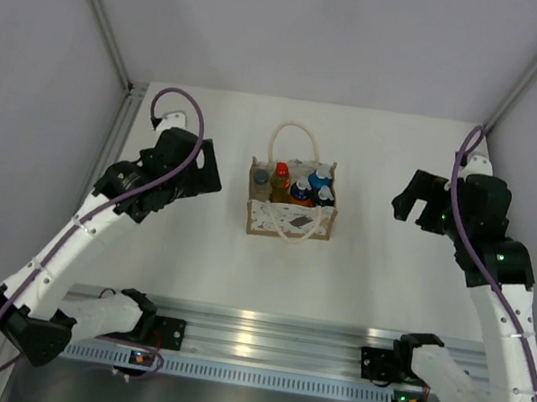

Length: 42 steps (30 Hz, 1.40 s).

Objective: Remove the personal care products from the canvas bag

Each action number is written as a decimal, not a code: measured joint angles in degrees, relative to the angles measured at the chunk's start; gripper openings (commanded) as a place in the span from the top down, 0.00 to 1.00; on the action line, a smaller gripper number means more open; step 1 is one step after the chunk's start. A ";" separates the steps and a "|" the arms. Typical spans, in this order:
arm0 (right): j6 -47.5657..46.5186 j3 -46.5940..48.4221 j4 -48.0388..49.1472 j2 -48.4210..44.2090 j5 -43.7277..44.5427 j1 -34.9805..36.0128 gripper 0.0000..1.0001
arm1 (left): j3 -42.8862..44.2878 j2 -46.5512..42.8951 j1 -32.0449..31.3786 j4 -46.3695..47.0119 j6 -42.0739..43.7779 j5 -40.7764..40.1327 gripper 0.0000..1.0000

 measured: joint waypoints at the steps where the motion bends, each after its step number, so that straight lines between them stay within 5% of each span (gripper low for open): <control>1: 0.11 0.00 -0.07 -0.13 0.20 0.00 0.00 | 0.44 0.39 -0.68 0.02 -0.72 -0.02 0.02; 13: 2.10 -0.20 0.15 -0.81 -5.64 0.00 0.01 | 2.34 8.07 -1.70 0.46 -15.72 5.79 0.05; 22: 2.36 -0.57 0.55 -0.39 -13.31 0.00 0.01 | 4.70 20.50 -1.81 3.39 -17.57 11.98 0.26; 30: 1.95 -0.55 0.57 0.63 -15.76 0.02 0.01 | 3.30 20.74 -3.82 5.66 -19.50 13.90 0.40; 42: 1.33 4.50 0.94 8.94 -16.96 1.18 0.00 | 1.64 23.04 -6.69 7.37 -22.05 14.03 0.79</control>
